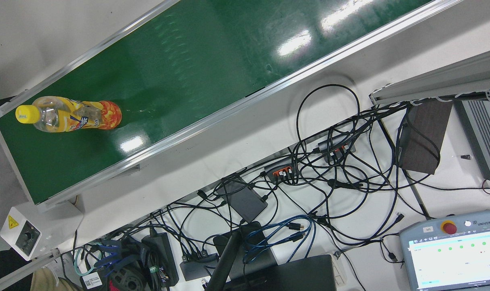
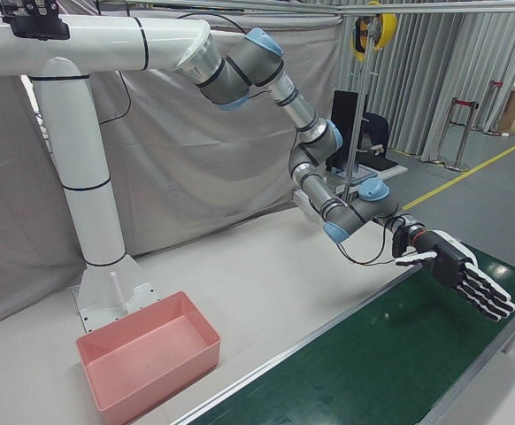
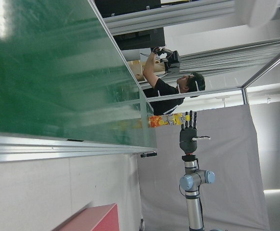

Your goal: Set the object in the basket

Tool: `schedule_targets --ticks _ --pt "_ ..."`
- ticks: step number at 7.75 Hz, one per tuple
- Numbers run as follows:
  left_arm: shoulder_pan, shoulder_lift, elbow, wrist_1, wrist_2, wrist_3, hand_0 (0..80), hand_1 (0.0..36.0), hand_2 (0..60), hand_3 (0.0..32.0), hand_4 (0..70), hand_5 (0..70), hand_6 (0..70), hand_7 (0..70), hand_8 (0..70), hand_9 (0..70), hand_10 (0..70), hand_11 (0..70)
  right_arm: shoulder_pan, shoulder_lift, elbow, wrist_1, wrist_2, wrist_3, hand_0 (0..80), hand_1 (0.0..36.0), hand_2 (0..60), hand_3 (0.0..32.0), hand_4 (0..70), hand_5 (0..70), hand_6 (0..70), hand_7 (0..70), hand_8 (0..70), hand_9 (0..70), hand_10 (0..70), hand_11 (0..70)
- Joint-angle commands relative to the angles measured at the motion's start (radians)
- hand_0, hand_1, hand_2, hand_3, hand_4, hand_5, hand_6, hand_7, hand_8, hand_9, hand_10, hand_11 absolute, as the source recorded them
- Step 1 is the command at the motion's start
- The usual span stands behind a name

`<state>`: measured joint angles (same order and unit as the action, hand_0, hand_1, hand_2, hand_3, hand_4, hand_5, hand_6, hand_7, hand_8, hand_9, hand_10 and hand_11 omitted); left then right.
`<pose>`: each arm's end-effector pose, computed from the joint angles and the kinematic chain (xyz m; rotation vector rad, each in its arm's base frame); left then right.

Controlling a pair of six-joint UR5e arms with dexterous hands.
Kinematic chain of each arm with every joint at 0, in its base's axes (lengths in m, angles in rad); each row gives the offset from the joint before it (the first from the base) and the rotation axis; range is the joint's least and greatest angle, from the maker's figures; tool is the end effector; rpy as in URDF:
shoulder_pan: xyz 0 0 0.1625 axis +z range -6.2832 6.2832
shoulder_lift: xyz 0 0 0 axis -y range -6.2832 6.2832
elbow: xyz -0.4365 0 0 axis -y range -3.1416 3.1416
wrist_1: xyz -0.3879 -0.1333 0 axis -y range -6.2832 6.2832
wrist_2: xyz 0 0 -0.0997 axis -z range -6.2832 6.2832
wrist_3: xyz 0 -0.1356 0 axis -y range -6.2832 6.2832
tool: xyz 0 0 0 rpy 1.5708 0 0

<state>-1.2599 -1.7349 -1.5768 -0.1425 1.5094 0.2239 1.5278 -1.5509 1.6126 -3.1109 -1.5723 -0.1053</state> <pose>0.0527 -0.6270 0.5807 -0.0496 2.3463 -1.6658 0.1098 -0.5453 0.6618 0.0685 -2.2489 2.0453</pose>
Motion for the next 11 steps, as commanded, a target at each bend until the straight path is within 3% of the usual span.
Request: schedule_targets --ticks 1,11 --pt "0.004 0.000 0.000 0.003 0.000 -0.001 62.8 11.8 0.0 0.0 0.0 9.1 0.0 0.0 0.0 0.0 0.0 0.0 0.000 0.000 0.001 0.000 0.000 0.001 0.0 0.0 0.0 0.0 0.0 0.0 0.0 0.0 0.0 0.0 0.0 0.0" --pt "-0.015 0.000 0.000 0.003 0.000 -0.008 64.3 12.5 0.0 0.0 0.0 11.2 0.0 0.0 0.0 0.0 0.0 0.0 0.000 0.000 0.001 0.000 0.000 0.001 0.0 0.0 0.0 0.0 0.0 0.0 0.0 0.0 0.0 0.0 0.0 0.0"
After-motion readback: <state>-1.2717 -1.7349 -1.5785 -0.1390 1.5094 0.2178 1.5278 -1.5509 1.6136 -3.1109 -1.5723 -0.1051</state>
